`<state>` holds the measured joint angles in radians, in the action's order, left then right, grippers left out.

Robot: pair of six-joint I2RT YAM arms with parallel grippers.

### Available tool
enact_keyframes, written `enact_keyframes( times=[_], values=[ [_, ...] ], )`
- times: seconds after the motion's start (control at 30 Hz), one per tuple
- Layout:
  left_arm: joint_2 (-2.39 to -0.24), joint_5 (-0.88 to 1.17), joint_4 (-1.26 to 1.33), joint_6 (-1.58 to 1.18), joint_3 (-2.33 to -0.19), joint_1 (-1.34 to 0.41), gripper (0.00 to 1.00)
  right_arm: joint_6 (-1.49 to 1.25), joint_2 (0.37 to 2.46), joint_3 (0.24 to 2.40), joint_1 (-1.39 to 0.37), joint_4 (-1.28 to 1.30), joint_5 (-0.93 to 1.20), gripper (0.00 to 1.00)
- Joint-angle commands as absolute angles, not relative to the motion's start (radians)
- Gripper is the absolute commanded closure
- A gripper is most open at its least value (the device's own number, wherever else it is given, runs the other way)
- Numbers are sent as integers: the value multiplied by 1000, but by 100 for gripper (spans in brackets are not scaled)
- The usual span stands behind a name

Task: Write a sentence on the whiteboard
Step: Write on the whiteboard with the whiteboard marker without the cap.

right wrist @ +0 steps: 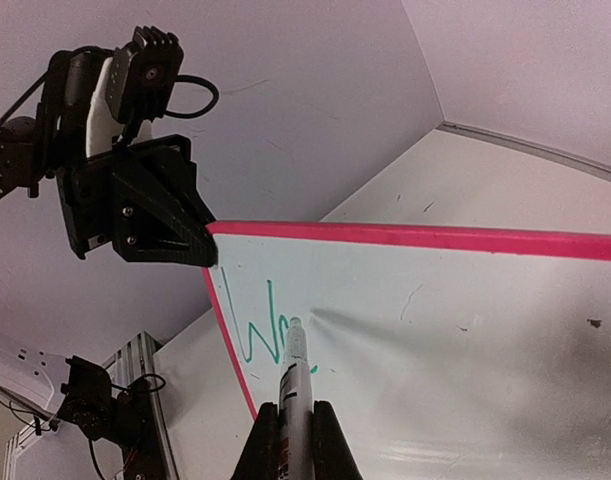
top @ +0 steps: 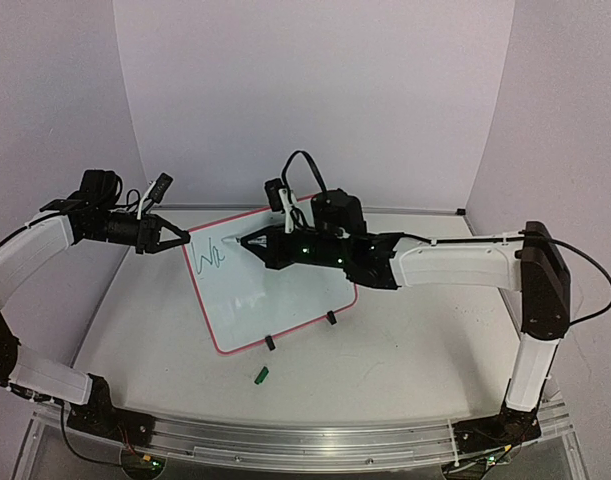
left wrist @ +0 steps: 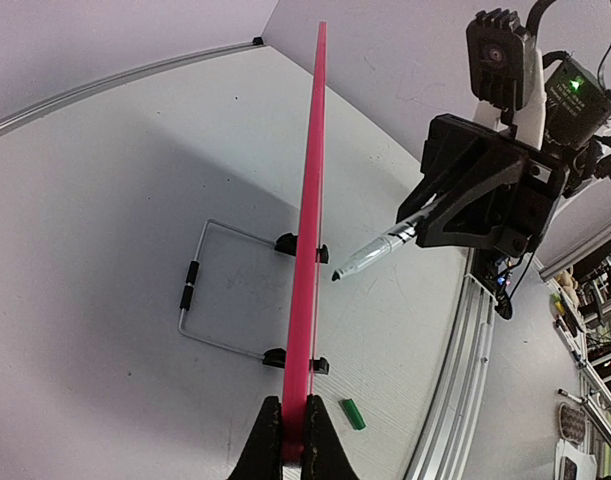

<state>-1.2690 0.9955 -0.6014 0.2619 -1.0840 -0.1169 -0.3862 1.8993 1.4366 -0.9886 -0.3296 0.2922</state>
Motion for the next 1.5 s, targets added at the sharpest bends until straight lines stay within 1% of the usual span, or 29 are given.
enact_keyframes(
  times=[0.0,0.3,0.47,0.6,1.07,1.23,1.47],
  values=[
    [-1254,1017,-601,259,-1088,-115,100,-385,1934,1492,-987,-358,313,100],
    [-1255,1017,-601,259,-1088,-115,100,-398,1950,1490,-988,-350,271,100],
    [-1256,1017,-602,259,-1088,-115,100,-405,1916,1446,-987,-353,187,100],
    [-1255,1017,-602,259,-1088,-115,100,-400,1887,1412,-987,-359,162,100],
    [-1255,1015,-602,259,-1087,-114,100,-426,1905,1359,-987,-348,240,100],
    [-1258,1017,-600,259,-1088,-115,100,-431,1893,1325,-988,-354,245,100],
    [-1260,1016,-601,259,-1088,-115,100,-438,1892,1342,-987,-390,232,100]
  ],
)
